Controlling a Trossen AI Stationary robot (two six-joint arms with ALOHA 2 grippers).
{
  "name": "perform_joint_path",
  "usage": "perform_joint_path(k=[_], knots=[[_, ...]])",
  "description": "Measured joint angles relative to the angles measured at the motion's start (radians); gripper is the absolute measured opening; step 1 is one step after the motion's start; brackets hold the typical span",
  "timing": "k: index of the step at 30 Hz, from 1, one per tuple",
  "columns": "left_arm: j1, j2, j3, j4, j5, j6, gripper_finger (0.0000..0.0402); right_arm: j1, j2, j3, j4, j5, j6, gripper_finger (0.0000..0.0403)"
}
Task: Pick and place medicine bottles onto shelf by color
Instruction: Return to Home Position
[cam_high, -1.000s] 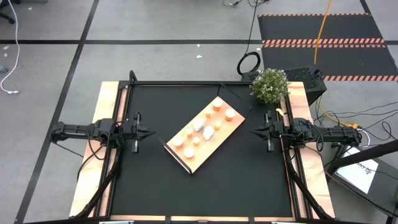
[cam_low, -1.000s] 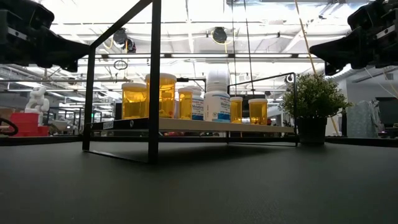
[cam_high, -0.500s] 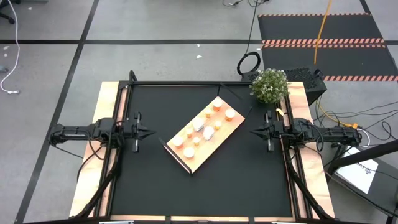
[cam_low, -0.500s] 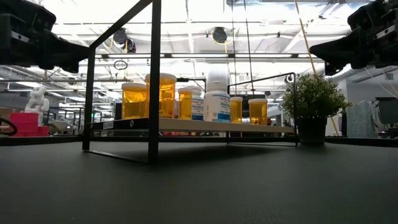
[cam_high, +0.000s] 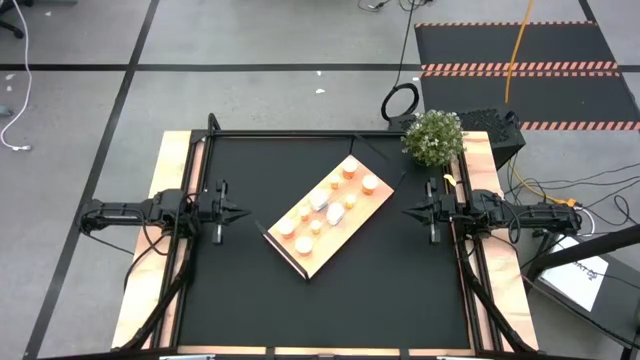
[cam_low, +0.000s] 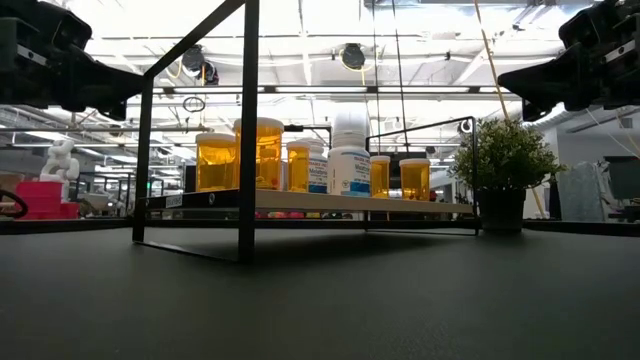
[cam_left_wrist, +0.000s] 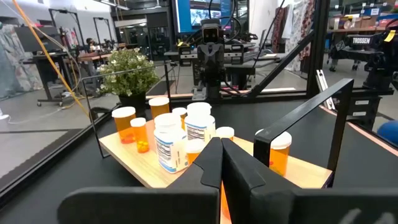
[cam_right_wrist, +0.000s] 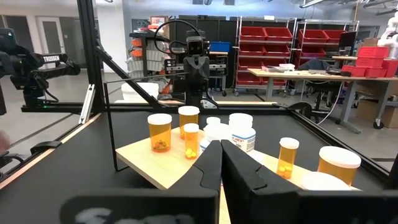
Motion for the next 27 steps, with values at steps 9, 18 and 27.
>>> perform_joint_path(k=[9,18,27], knots=[[0.000,0.000,0.000,0.001,0.000,0.000,0.0032,0.000,0.000,0.000,0.000,0.000,0.000,0.0000],[0.000,0.000,0.000,0.002,0.001,0.000,0.0037,0.000,0.000,0.000,0.000,0.000,0.000,0.0000],[0.000,0.000,-0.001,0.002,0.001,0.000,0.0037,0.000,0.000,0.000,0.000,0.000,0.000,0.0000]])
